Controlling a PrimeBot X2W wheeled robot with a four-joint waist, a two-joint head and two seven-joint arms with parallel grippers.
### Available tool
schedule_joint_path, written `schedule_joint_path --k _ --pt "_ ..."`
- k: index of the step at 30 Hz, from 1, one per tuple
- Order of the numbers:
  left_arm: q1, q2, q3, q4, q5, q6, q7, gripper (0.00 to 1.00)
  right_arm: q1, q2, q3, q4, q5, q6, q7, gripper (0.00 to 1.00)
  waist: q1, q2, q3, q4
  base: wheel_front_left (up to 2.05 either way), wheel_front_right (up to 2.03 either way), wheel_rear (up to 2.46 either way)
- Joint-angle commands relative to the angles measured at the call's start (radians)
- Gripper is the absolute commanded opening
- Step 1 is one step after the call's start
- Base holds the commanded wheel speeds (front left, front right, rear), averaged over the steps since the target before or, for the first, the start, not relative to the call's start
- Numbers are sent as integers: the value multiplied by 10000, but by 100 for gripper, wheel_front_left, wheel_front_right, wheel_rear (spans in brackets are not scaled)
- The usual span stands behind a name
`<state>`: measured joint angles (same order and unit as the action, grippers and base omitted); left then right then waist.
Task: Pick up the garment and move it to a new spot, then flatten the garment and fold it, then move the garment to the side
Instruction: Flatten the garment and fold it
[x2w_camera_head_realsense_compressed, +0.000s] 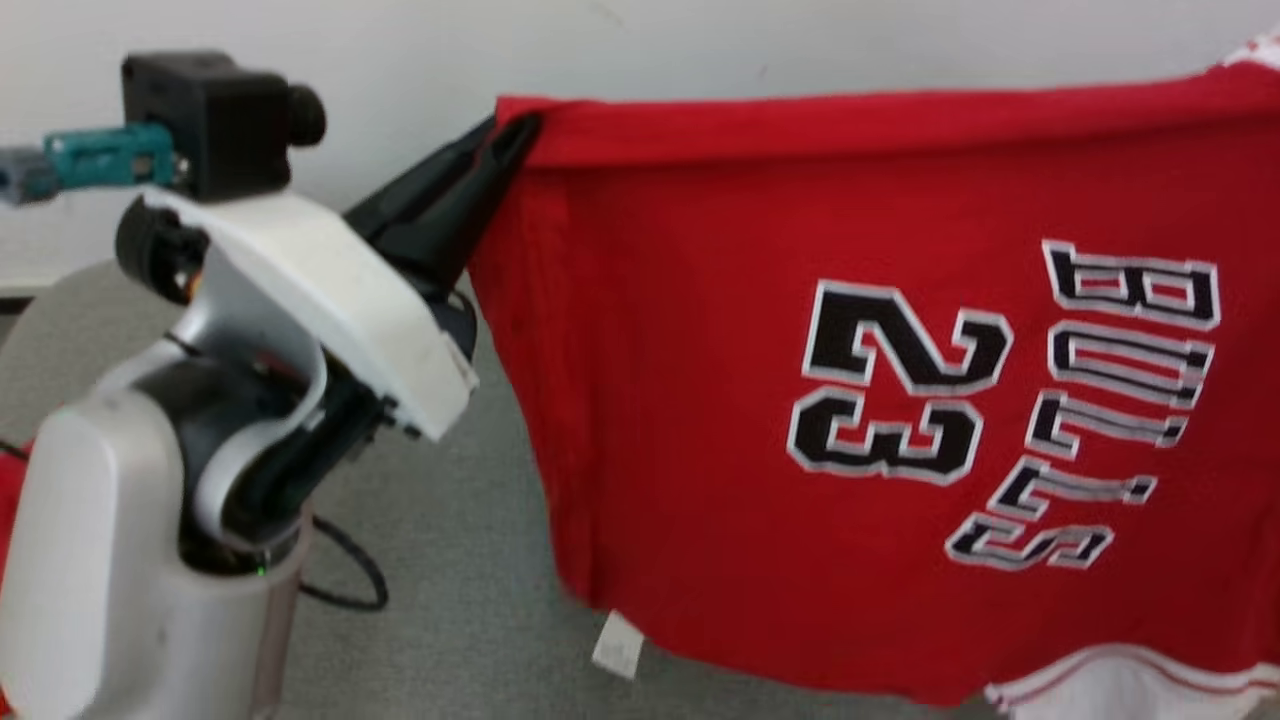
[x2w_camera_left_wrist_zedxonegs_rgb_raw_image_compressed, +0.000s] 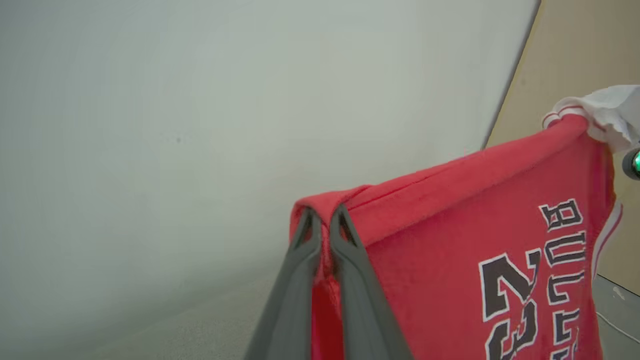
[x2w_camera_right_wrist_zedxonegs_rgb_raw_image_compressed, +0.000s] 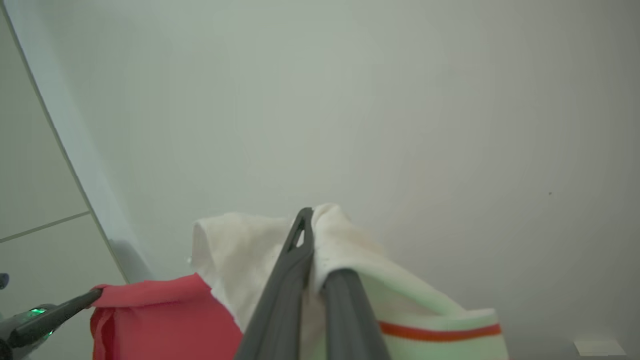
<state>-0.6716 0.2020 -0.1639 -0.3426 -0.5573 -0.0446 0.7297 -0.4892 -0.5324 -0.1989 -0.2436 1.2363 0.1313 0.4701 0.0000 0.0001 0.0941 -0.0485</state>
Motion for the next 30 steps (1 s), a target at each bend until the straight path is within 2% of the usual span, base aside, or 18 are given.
schedule_joint_path --k 1,5,7,11,14,15,18,21,25,30 --pt "-659 52 -34 452 379 -25 -151 0 -996 281 87 499 -410 -13 167 0 0 -1 1375 14 0 0 0" --pt "-2952 -182 -209 2249 1238 37 -858 0 -4032 1237 376 2055 -2040 -13 472 0 0 -1 2947 40 0 0 0" --pt "-4257 -285 -176 3292 1821 203 -1586 0 -5610 1800 568 2786 -2886 -11 468 0 0 -1 3673 -16 0 0 0" --pt "-6646 -434 -388 5466 2892 336 -3230 0 -8285 2701 752 4142 -4244 -13 -225 0 0 -1 4683 -147 0 0 0" --pt "-7869 -663 -381 6927 3276 459 -4999 0 -9569 3183 885 4971 -4637 -13 -1091 0 0 -1 5216 -224 0 0 0" --pt "-7869 -663 -381 6927 3276 459 -4999 0 -9569 3183 885 4971 -4637 -13 -1091 0 0 -1 5216 -224 0 0 0" --pt "-8286 -769 -428 8207 3410 330 -6669 0 -9882 3328 1180 5727 -4548 -13 -1721 0 0 -1 5402 -301 0 0 0" --pt "-7902 -864 -572 9349 3319 40 -7940 0 -9284 3193 1701 6157 -4238 -11 -2119 0 0 -1 5343 -330 0 0 0" --pt "-6788 -864 -797 10600 3233 -257 -9086 0 -7546 2894 2539 6049 -3396 -11 -2586 0 0 -1 5007 -325 0 0 0" --pt "-4930 -650 -1185 11280 3259 -529 -9606 0 -4685 2045 3399 5282 -2192 -11 -2938 0 0 -1 4477 -257 0 0 0"
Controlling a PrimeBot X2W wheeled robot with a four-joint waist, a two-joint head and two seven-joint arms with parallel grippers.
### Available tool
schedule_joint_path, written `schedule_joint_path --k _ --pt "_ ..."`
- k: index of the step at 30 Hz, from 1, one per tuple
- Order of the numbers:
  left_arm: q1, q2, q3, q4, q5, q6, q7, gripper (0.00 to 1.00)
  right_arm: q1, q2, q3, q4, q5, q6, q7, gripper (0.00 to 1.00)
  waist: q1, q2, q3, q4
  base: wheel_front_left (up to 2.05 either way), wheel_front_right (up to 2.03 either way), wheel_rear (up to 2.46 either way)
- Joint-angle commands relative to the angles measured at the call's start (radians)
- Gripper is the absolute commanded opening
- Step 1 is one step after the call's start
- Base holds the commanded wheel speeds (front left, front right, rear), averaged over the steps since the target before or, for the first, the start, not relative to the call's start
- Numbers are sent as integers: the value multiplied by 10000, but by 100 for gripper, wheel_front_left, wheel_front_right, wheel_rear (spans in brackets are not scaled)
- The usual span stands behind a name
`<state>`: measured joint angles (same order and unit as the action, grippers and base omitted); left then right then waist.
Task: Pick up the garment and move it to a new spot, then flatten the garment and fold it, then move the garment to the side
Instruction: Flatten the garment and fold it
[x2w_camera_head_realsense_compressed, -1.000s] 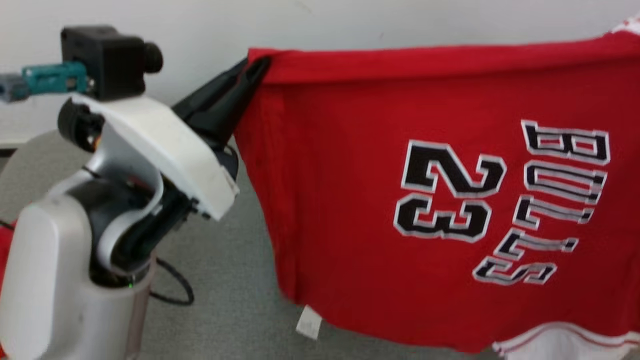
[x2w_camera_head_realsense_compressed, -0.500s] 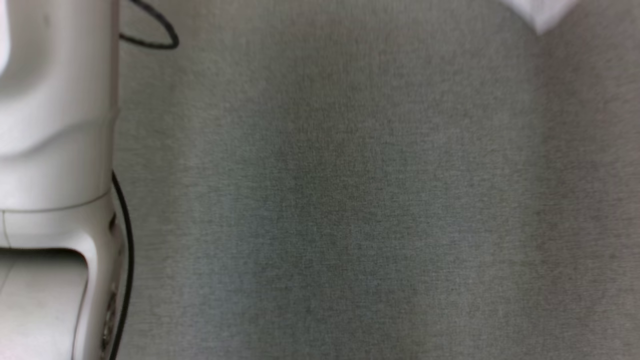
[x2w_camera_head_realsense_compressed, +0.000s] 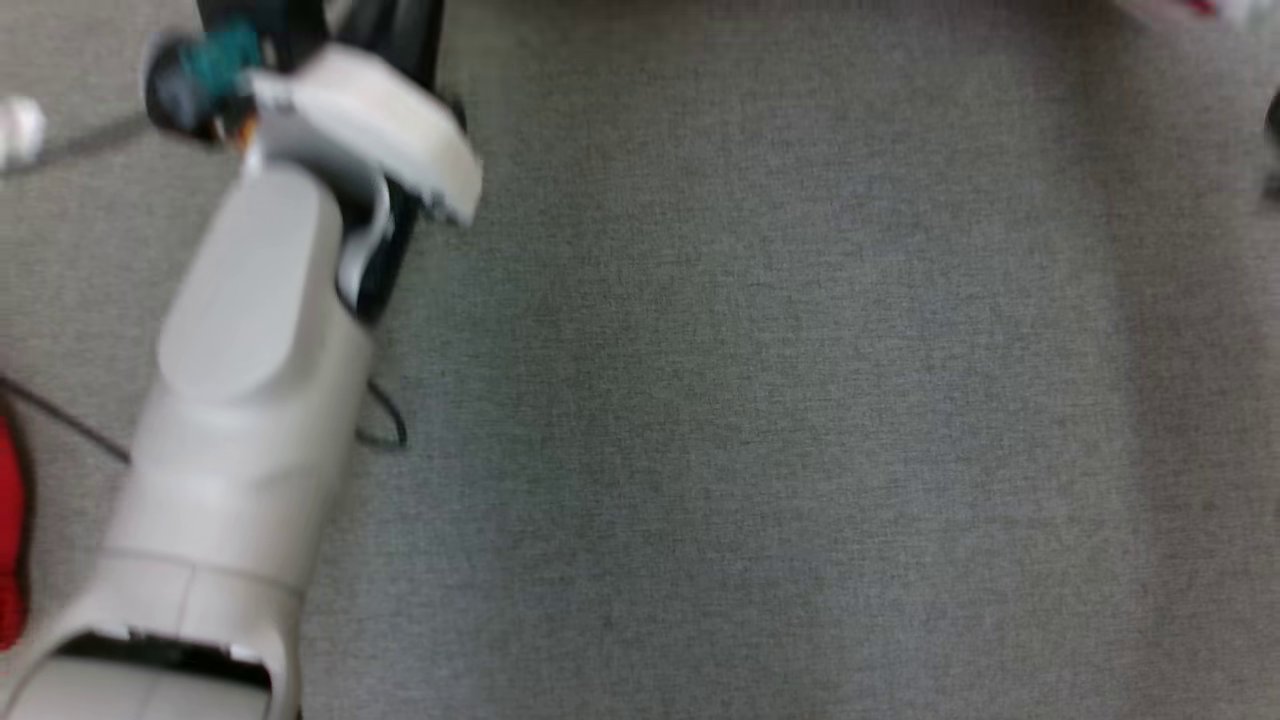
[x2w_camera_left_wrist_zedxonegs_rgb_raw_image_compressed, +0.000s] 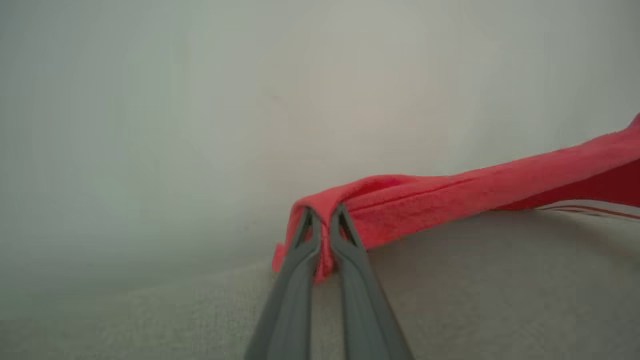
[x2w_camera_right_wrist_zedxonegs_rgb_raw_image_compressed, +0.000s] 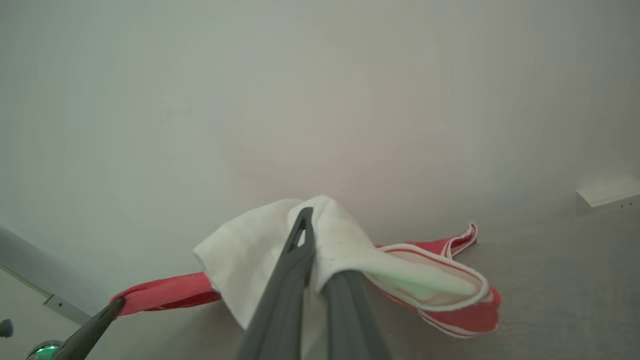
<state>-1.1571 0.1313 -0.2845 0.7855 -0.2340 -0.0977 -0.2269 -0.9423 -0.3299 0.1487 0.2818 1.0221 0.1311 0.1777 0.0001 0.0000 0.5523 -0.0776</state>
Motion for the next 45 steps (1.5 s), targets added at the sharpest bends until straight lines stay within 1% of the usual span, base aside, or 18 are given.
schedule_joint_path --k 1,5,7,10,13,16,18,20,22,26,29,32,34,36,38,41,45 --pt "350 70 2 2 -21 -2 -128 0 487 -174 74 -131 182 -11 -73 0 -1 0 -247 61 0 0 0" --pt "2115 206 -236 -372 12 -60 -296 0 2902 -910 639 -859 903 -9 -260 0 -1 0 -971 162 0 0 0" --pt "3078 278 -303 -701 -13 -16 -309 0 4025 -1281 890 -1231 1112 -11 -328 0 -1 0 -1395 180 0 0 0" --pt "4629 390 -450 -1264 -109 24 -290 0 5490 -1607 1173 -1671 1468 -9 -441 0 -1 0 -2065 110 0 0 0" --pt "6227 429 -683 -1966 -170 142 -14 0 6837 -1853 1398 -1918 1707 -11 -507 0 -1 0 -2778 80 0 0 0" --pt "7981 503 -867 -2896 -349 305 483 0 8151 -2130 1667 -2173 1787 -11 -429 0 -1 0 -3415 -2 0 0 0" --pt "9120 726 -970 -3635 -334 498 856 0 9050 -2305 1738 -2311 1844 -11 -470 0 -1 0 -3783 -53 0 0 0" --pt "10266 781 -974 -4445 -629 691 1316 0 9929 -2450 1745 -2505 1927 -11 -465 0 -1 0 -4061 -74 0 0 0" --pt "11291 924 -920 -5451 -852 950 1844 0 10777 -2638 1657 -2759 1996 -11 -464 0 -1 0 -4234 -74 0 0 0" --pt "12799 1268 -970 -7397 -1317 1235 3306 0 12007 -2972 1361 -3245 2200 -11 -162 0 -1 0 -4234 -1 0 0 0" --pt "13059 1562 -894 -8458 -1500 1368 4348 0 12202 -3155 1105 -3420 2198 -11 258 0 -1 0 -4121 65 0 0 0" --pt "12632 1731 -889 -9095 -1849 1262 5408 0 11808 -3207 805 -3438 2205 -11 861 0 -1 0 -3949 146 0 0 0" --pt "12140 1930 -919 -9367 -1980 1112 6143 0 11481 -3253 627 -3402 2195 -11 1362 0 -1 0 -3848 224 0 0 0" --pt "11622 1951 -986 -9491 -2283 875 6859 0 11130 -3281 438 -3363 2100 -11 1816 0 -1 0 -3750 330 0 0 0" --pt "10942 1947 -895 -9541 -2613 800 7487 0 10700 -3303 247 -3310 1946 -11 2240 0 -1 0 -3599 385 0 0 0" --pt "10081 1803 -788 -9447 -3154 847 8492 0 9929 -3107 64 -3330 1773 -11 2917 0 -1 0 -3321 405 0 0 0" --pt "9074 1706 -688 -9267 -3452 972 9394 0 8812 -2760 -104 -3195 1404 -11 3670 0 -1 0 -2914 377 0 0 0"
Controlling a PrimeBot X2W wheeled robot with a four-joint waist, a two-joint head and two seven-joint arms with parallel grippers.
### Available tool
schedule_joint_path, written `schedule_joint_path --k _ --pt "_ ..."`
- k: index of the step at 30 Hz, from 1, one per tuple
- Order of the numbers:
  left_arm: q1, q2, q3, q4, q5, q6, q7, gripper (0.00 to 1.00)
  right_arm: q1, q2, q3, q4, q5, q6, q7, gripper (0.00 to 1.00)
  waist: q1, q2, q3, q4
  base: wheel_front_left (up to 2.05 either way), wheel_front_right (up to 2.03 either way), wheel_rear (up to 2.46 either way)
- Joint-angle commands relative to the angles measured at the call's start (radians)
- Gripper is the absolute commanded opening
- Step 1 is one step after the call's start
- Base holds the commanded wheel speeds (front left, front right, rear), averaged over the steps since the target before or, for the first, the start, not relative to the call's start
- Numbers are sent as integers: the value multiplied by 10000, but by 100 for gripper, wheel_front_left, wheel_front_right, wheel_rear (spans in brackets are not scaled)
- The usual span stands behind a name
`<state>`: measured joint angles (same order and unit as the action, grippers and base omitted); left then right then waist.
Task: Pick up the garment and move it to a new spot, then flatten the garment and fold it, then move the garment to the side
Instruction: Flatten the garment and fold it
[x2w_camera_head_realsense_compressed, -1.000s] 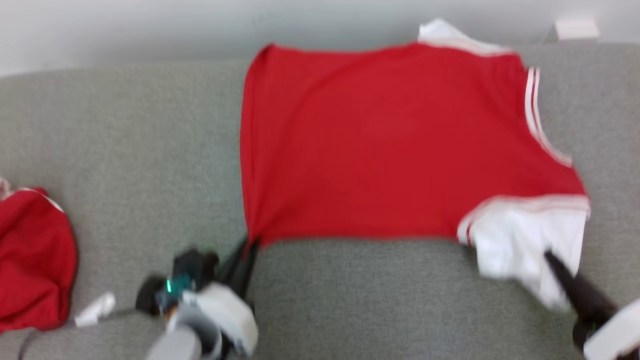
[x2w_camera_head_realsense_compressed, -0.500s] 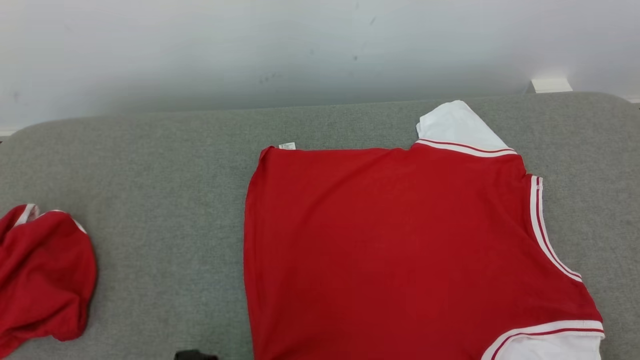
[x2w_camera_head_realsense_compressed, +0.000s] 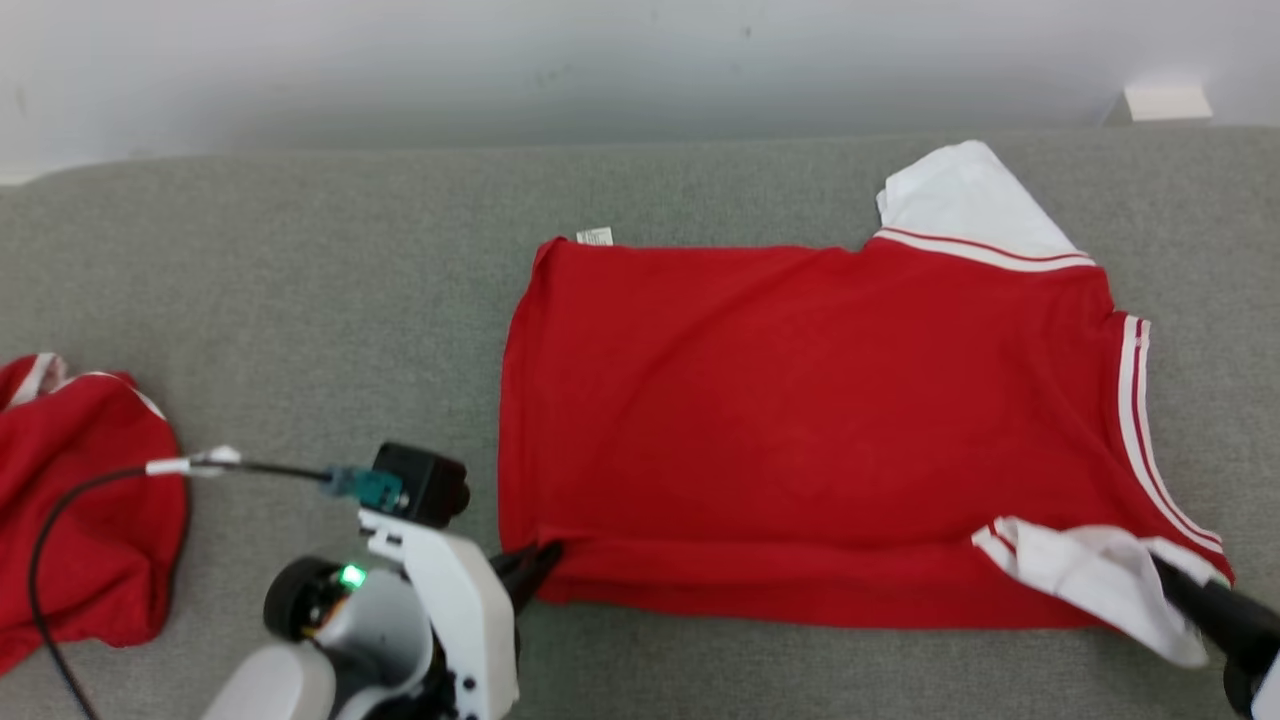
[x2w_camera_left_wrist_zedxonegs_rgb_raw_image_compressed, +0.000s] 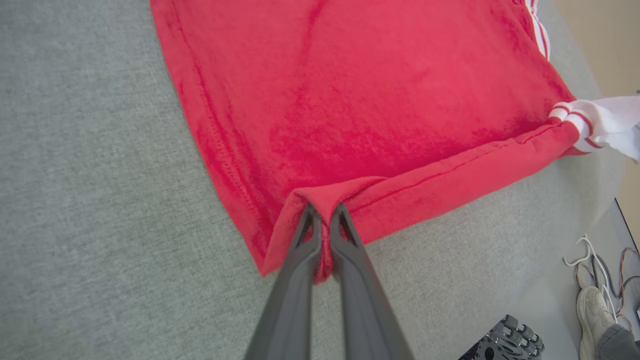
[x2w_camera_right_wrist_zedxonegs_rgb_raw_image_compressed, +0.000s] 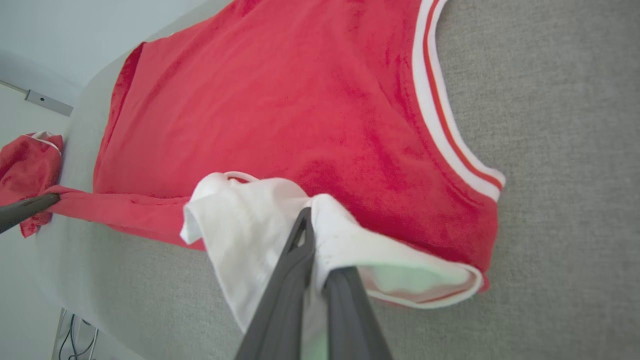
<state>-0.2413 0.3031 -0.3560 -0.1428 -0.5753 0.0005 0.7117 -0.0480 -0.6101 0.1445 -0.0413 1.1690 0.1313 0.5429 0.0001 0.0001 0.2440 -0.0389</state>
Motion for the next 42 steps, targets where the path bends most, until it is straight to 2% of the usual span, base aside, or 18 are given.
schedule_joint_path --k 1,6,9,10,11,12,18,22,27,33,38,42 --pt "-339 -31 58 72 -51 56 152 0 -405 123 -100 97 -195 -13 165 0 -1 -1 277 -4 0 0 0" --pt "-1239 -114 23 581 51 225 669 0 -1552 476 -157 439 -989 -13 705 0 -1 -1 669 54 0 0 0" --pt "-1608 -183 4 900 205 303 630 2 -2058 637 -132 579 -1406 -13 853 0 -1 -1 785 84 0 0 0" --pt "-1673 -220 -19 982 225 305 593 32 -2178 675 -120 593 -1554 -13 818 23 -1 -1 806 93 0 0 0" --pt "-1717 -306 -12 1053 204 345 498 84 -2266 711 -91 575 -1658 -13 779 100 -1 -1 816 105 0 0 0" --pt "-1740 -351 30 1137 196 401 405 100 -2326 769 -109 600 -1750 -13 701 100 -1 -1 809 112 0 0 0" --pt "-1302 -410 360 988 276 594 -477 100 -2236 868 -326 260 -2267 -13 -162 100 -1 -1 572 38 0 0 0" --pt "-457 -321 554 253 498 730 -1375 100 -1383 684 -577 -286 -2578 -13 -856 100 -1 -1 270 -33 0 0 0" --pt "624 -251 236 -419 1082 937 -2110 100 -45 314 -1043 -676 -3534 -13 -1679 100 -1 -1 66 -52 0 0 0" --pt "1023 -235 -135 116 1699 1192 -2443 100 701 385 -1184 -174 -4614 -13 -2257 100 -1 -1 305 -169 0 0 0" --pt "683 -148 -208 679 2241 1372 -2832 100 421 652 -925 478 -5256 -13 -2682 100 -1 -1 575 -263 0 0 0" --pt "557 -222 -247 1019 2190 1352 -2858 100 54 936 -669 1069 -5445 -13 -2952 100 -1 -1 675 -302 0 0 0"
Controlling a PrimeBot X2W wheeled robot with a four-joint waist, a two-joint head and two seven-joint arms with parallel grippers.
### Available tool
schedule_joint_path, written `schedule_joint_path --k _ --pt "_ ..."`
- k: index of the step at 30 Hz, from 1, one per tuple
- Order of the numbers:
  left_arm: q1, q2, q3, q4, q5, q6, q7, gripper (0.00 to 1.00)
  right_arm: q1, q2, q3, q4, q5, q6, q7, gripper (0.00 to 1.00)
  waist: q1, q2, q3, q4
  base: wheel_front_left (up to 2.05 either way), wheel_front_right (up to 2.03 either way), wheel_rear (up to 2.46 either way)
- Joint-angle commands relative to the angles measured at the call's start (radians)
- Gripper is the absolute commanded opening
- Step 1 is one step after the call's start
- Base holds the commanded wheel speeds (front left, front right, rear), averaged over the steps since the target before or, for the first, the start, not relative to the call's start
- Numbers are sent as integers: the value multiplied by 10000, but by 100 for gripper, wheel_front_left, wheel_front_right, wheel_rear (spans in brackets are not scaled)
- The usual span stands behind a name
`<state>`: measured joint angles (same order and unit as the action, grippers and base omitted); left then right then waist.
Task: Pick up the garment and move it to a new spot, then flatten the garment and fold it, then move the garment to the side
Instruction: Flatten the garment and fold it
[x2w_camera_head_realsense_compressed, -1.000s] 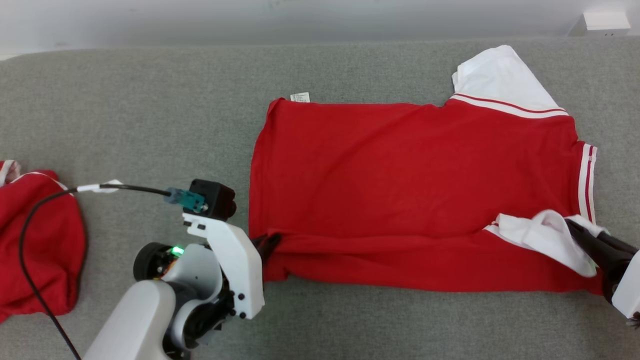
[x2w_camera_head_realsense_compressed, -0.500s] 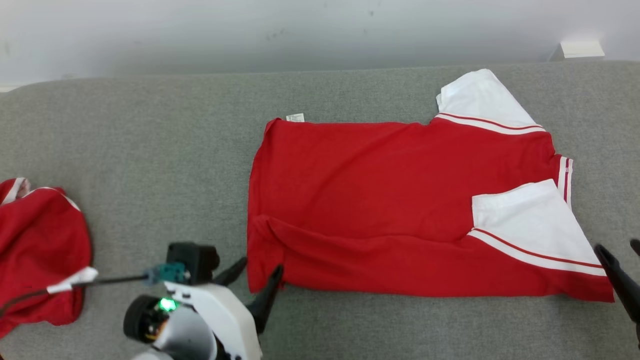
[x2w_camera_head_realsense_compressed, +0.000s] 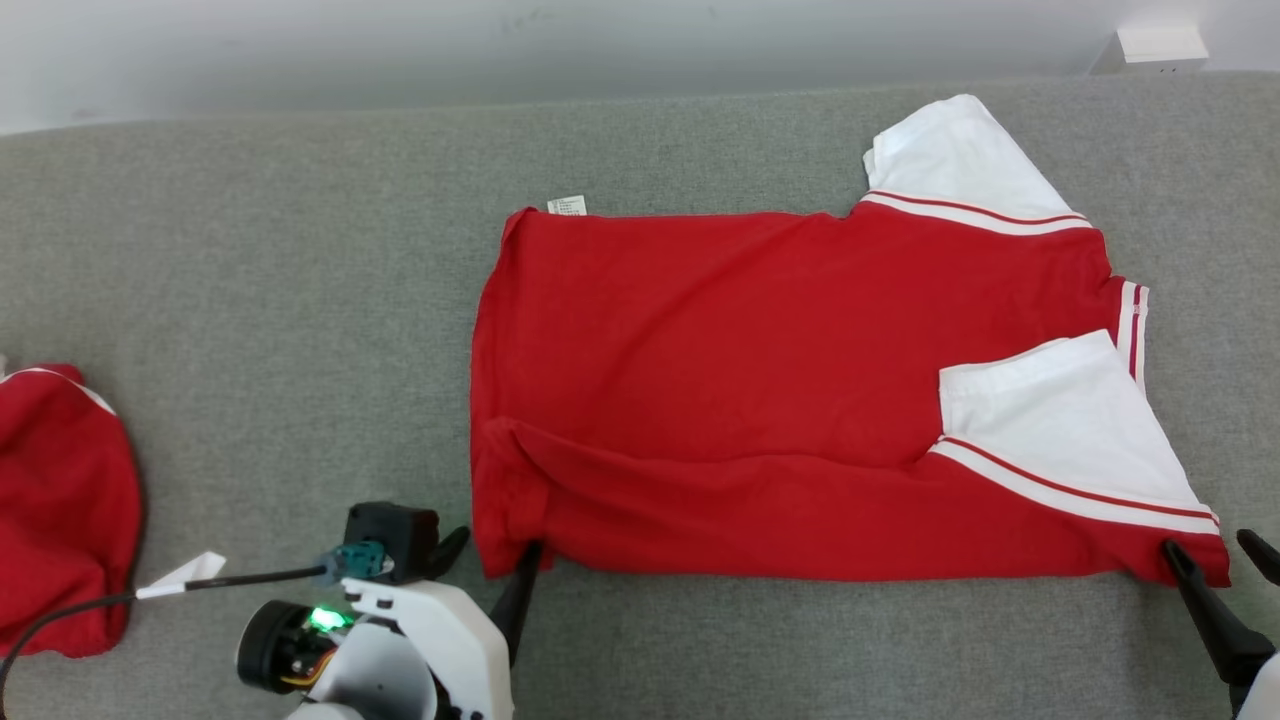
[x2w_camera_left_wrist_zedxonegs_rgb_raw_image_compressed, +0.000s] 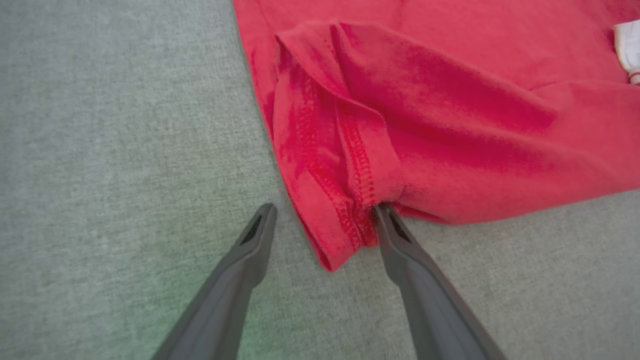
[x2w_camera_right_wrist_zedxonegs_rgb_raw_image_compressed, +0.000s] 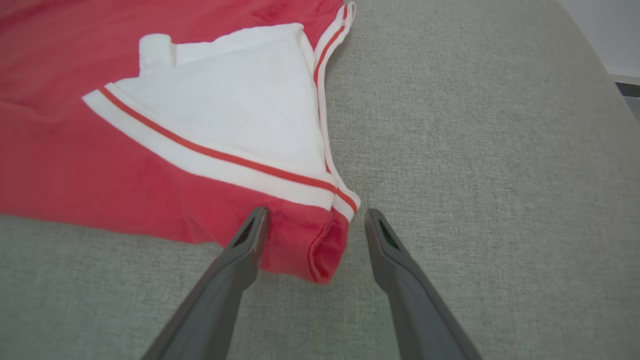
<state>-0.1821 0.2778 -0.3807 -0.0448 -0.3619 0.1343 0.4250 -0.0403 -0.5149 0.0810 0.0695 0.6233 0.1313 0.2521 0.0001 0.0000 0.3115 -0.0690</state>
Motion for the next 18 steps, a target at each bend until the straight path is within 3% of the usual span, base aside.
schedule_joint_path --k 1,7,13,14,15,16,18 --pt "-69 7 5 112 18 25 12 100 -133 16 29 108 -28 -13 -75 100 -1 0 16 -3 0 0 0" --pt "-217 -115 -91 576 -38 31 -43 100 -773 172 441 1036 -36 -13 26 100 -1 0 82 55 0 0 0" --pt "-254 -277 -421 1058 -95 -96 212 100 -1055 227 1219 1547 710 -4 815 100 -1 0 50 235 0 0 0" --pt "-255 -288 -484 1125 -89 -137 237 74 -1045 190 1313 1554 915 6 907 100 -1 0 23 278 0 0 0" --pt "-252 -327 -538 1186 -106 -180 243 27 -1035 130 1386 1558 1067 7 980 44 -1 0 -9 322 0 0 0" --pt "-256 -368 -611 1241 -134 -224 277 0 -1051 74 1454 1519 1228 7 1010 0 -1 0 -43 362 0 0 0" --pt "-272 -413 -740 1357 -198 -332 345 0 -1068 -86 1505 1459 1614 7 1071 0 -1 0 -144 430 0 0 0"
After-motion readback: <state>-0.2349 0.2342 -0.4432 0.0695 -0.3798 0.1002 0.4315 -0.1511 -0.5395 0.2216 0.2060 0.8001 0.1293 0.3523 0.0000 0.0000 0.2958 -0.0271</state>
